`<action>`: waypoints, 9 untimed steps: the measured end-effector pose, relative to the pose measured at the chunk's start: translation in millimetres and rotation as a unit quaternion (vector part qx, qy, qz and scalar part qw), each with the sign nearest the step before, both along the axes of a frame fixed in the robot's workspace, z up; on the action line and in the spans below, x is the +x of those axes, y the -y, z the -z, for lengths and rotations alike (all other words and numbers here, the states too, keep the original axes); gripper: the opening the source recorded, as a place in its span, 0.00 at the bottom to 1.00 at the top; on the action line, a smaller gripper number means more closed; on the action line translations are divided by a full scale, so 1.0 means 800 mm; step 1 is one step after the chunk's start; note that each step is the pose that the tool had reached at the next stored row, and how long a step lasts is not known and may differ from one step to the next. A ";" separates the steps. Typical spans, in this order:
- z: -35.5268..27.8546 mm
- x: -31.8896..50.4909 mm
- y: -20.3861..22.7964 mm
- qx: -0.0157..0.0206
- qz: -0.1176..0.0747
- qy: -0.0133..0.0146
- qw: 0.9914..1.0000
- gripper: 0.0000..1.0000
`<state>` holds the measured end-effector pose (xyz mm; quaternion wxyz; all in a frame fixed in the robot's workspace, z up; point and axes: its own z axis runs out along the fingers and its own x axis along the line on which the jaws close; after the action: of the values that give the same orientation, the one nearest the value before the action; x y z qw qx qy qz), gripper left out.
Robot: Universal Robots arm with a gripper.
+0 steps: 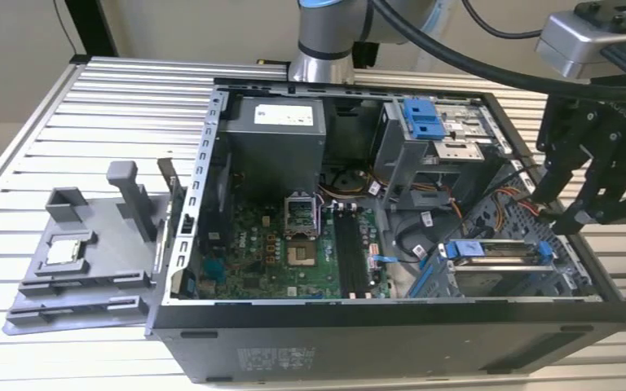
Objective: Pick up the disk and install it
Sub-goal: 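Insert the disk into the insertion slot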
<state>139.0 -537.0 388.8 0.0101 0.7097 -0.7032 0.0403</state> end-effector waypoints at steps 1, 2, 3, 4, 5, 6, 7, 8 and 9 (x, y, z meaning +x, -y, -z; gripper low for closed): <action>0.0000 0.000 -0.0002 0.000 0.000 0.000 1.000 1.00; 0.0001 0.001 -0.0011 0.000 0.000 0.000 1.000 1.00; 0.0005 0.002 -0.0033 -0.001 0.000 0.000 1.000 1.00; 0.0009 0.003 -0.0055 -0.005 0.000 0.000 1.000 1.00; 0.0019 0.005 -0.0080 -0.008 0.000 0.000 1.000 1.00; 0.0029 0.006 -0.0108 -0.012 0.000 0.000 1.000 1.00; 0.0041 0.007 -0.0140 -0.014 0.000 0.000 1.000 1.00; 0.0057 0.008 -0.0173 -0.016 0.000 0.000 1.000 1.00; 0.0072 0.008 -0.0201 -0.018 0.000 0.000 1.000 1.00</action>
<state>145.2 -520.9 383.0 0.0227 0.7095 -0.7023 0.0528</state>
